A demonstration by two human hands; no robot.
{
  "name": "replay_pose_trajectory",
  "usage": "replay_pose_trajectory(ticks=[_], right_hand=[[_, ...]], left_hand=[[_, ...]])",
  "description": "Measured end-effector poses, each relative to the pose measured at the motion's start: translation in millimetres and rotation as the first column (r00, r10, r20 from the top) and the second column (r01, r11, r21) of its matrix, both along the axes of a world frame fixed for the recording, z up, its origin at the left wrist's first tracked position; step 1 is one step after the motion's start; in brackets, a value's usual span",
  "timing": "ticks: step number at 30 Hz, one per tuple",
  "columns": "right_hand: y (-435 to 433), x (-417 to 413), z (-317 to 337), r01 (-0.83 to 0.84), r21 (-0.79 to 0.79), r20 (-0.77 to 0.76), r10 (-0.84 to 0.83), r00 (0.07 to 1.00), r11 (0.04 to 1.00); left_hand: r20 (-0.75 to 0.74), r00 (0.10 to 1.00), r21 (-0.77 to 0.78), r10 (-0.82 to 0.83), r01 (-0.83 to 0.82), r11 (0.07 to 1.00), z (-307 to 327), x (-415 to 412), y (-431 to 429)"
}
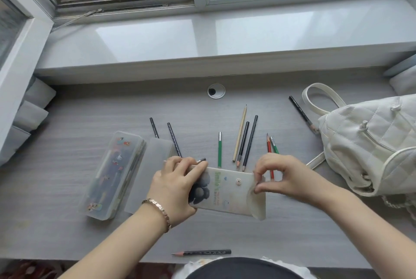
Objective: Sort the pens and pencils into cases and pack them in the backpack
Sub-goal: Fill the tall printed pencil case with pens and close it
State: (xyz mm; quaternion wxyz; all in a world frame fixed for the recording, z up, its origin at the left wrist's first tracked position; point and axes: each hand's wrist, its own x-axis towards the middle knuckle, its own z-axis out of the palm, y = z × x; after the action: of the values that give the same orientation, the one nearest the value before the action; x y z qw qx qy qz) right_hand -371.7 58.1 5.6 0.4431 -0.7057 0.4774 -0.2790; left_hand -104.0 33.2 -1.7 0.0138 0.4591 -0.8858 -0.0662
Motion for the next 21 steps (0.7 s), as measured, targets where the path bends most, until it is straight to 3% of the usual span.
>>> replay_pose_trajectory(ticks=[5, 8, 14, 21], right_hand=[[9.9, 12.3, -7.8, 0.189, -0.29, 0.051, -0.182, 0.982, 0.938], [14.5, 15.8, -11.4, 0.278, -0.342, 0.066, -0.272, 0.96, 0.898], [27.0, 18.8, -18.8, 0.268, -0.33, -0.064, -0.305, 0.95, 0.905], [31.4, 16.4, -20.6, 0.337, -0.187, 0.032, -0.337, 0.941, 0.923]], left_hand=[[-0.016, 0.999, -0.118, 0.032, -0.034, 0.992, 7.4, -13.0, 7.2], [-0.029, 0.999, -0.249, 0.013, -0.02, 0.968, 13.1, -19.2, 10.1], [-0.084, 0.996, -0.4, -0.03, -0.006, 0.916, 13.2, -18.6, 22.0], [-0.081, 0.996, -0.417, -0.027, -0.01, 0.909, 11.8, -20.8, 26.0]])
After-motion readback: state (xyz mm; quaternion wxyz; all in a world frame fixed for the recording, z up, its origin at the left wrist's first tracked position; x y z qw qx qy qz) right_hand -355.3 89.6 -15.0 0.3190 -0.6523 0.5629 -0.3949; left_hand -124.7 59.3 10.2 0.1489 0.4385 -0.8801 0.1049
